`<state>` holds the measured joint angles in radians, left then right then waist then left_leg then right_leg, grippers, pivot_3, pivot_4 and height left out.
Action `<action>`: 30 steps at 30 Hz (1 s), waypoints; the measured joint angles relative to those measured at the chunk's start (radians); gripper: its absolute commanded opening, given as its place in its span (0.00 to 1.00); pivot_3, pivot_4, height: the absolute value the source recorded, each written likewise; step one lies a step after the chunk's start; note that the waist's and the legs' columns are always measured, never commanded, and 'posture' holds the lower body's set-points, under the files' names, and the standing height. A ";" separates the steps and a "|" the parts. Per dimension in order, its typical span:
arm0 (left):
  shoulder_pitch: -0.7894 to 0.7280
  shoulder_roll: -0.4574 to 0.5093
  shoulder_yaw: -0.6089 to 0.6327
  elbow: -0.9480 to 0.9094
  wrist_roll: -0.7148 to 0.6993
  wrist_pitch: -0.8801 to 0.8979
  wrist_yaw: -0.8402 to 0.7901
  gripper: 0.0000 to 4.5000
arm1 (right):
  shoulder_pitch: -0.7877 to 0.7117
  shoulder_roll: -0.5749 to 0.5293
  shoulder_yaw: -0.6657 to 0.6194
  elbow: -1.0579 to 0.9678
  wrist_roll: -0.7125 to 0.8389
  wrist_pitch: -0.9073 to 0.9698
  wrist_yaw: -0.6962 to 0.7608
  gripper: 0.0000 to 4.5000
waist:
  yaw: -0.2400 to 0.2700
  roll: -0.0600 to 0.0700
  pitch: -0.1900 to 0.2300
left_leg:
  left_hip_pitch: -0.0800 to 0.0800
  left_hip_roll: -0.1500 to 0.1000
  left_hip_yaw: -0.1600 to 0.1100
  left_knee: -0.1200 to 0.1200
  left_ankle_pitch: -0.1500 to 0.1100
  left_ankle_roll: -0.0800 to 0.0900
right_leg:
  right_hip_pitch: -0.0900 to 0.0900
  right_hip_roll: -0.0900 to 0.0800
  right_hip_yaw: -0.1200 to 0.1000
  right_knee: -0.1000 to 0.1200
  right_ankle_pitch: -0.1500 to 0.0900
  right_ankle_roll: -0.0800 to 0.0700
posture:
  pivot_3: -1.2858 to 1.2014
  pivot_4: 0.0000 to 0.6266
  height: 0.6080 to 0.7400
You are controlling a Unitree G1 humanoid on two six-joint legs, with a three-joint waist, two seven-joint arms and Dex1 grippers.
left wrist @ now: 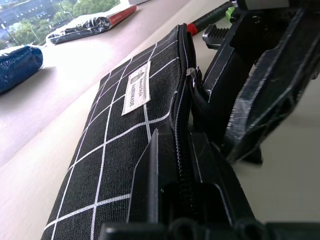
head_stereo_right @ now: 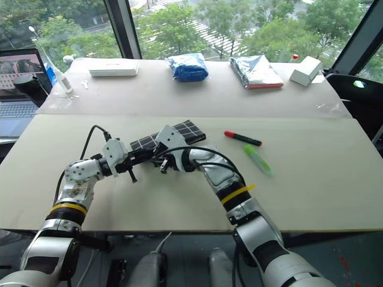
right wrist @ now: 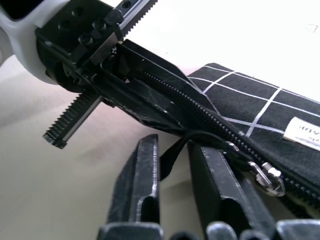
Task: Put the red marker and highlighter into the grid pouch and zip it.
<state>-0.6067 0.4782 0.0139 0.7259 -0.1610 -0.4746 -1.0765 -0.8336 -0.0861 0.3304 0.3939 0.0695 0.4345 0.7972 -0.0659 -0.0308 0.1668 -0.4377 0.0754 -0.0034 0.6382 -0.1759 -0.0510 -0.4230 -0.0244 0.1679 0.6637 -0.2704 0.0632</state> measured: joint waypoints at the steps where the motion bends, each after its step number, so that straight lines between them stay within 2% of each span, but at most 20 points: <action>1: -0.003 -0.001 0.000 -0.001 0.000 -0.002 -0.005 0.00 | 0.010 -0.018 -0.015 -0.022 0.015 0.020 0.008 0.57 | 0.002 0.000 0.000 | 0.000 0.000 0.000 0.000 0.000 0.000 | 0.000 0.000 0.000 0.000 0.000 0.000 | 0.52 0.24 1.00; 2: -0.003 -0.001 0.000 0.000 0.000 -0.002 -0.006 0.00 | 0.023 -0.033 -0.033 -0.043 0.031 0.042 0.015 0.66 | 0.003 0.000 0.000 | 0.000 0.000 0.000 0.000 0.000 0.000 | 0.001 0.000 0.000 -0.001 0.000 0.000 | 0.52 0.24 1.00; 7: -0.003 -0.005 -0.001 0.000 0.000 -0.002 -0.011 0.00 | 0.119 -0.128 -0.072 -0.227 0.136 0.202 0.098 0.66 | 0.001 0.000 0.000 | -0.001 0.000 0.000 0.000 0.000 0.000 | 0.000 0.000 0.000 -0.001 0.000 0.000 | 0.52 0.24 1.00; 11: -0.008 -0.018 0.001 -0.003 -0.003 0.000 -0.009 0.00 | 0.316 -0.315 -0.078 -0.532 0.249 0.287 0.218 0.66 | 0.009 0.000 0.000 | -0.002 0.000 -0.001 0.000 0.000 0.000 | 0.001 0.000 -0.001 -0.002 0.000 0.001 | 0.52 0.24 1.00; 14: -0.007 -0.025 0.008 -0.006 -0.017 0.023 -0.003 0.00 | 0.434 -0.434 -0.165 -0.652 0.268 0.263 0.229 0.66 | 0.012 -0.001 0.000 | -0.002 -0.001 -0.001 0.001 0.000 0.000 | 0.001 0.000 -0.001 -0.002 -0.001 0.001 | 0.52 0.24 1.00; 18: -0.005 -0.033 0.012 -0.017 -0.030 0.040 0.004 0.00 | 0.442 -0.493 -0.354 -0.664 0.262 0.195 0.130 0.66 | 0.010 -0.001 0.001 | -0.001 -0.001 -0.002 0.001 0.000 0.000 | 0.001 0.000 -0.001 -0.001 -0.001 0.003 | 0.52 0.24 1.00; 23: -0.003 -0.039 0.012 -0.041 -0.036 0.044 0.004 0.00 | 0.440 -0.599 -0.514 -0.525 0.185 0.143 -0.030 0.66 | 0.027 -0.001 0.001 | -0.002 -0.002 -0.002 0.001 0.000 0.000 | 0.002 -0.001 -0.001 -0.003 0.000 0.001 | 0.52 0.24 1.00; 30: 0.006 -0.043 0.014 -0.043 -0.037 0.049 0.004 0.00 | 0.596 -0.612 -0.538 -0.457 0.139 0.094 -0.086 0.66 | 0.025 -0.001 0.001 | -0.002 -0.002 -0.002 0.001 0.000 0.000 | 0.002 -0.001 0.000 -0.003 0.000 0.001 | 0.52 0.24 1.00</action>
<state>-0.6012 0.4351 0.0280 0.6833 -0.1982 -0.4260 -1.0724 -0.2380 -0.6977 -0.2071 -0.0630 0.2088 0.5285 0.7107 -0.0407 -0.0318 0.1674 -0.4393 0.0732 -0.0049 0.6394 -0.1758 -0.0510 -0.4214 -0.0257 0.1678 0.6611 -0.2708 0.0639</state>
